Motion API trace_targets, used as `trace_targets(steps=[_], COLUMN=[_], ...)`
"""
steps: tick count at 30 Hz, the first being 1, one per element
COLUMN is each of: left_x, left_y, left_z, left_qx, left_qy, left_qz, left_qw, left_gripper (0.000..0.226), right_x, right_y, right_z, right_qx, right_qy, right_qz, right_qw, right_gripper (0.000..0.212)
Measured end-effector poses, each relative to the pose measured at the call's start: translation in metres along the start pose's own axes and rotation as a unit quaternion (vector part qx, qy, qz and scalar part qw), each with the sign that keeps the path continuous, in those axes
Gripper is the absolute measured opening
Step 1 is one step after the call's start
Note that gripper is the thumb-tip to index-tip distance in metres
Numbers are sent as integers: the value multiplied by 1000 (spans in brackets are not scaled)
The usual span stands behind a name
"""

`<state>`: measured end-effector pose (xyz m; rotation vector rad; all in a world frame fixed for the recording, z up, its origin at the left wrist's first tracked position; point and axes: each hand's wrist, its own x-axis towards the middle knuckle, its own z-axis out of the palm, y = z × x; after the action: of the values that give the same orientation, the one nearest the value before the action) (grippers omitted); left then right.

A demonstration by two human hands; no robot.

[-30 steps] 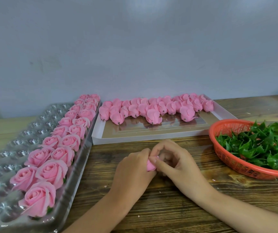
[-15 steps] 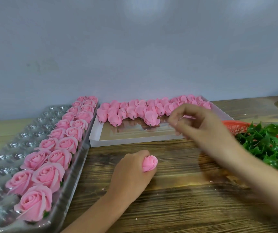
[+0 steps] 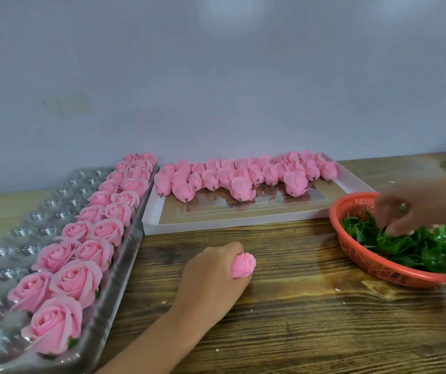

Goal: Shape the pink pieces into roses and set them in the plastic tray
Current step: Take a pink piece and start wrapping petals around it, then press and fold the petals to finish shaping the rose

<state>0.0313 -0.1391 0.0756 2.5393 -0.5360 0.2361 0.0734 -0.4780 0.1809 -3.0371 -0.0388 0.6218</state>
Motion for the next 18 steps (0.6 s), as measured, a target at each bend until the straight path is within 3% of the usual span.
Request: trace_targets(steps=[6, 13, 18], left_x=[0, 0, 0], left_y=[-1, -1, 1], left_z=[0, 0, -1], left_qx=[-4, -6, -9], left_qy=[-2, -2, 0], left_qz=[-3, 2, -3], left_qw=[1000, 1000, 1000], left_gripper=[12, 12, 12], right_x=[4, -1, -3], right_y=[-18, -11, -20], right_z=[7, 4, 4], right_qx=[-48, 23, 14], right_qy=[-22, -44, -68], right_qz=[8, -34, -66], right_qw=[999, 998, 995], right_gripper=[20, 29, 33])
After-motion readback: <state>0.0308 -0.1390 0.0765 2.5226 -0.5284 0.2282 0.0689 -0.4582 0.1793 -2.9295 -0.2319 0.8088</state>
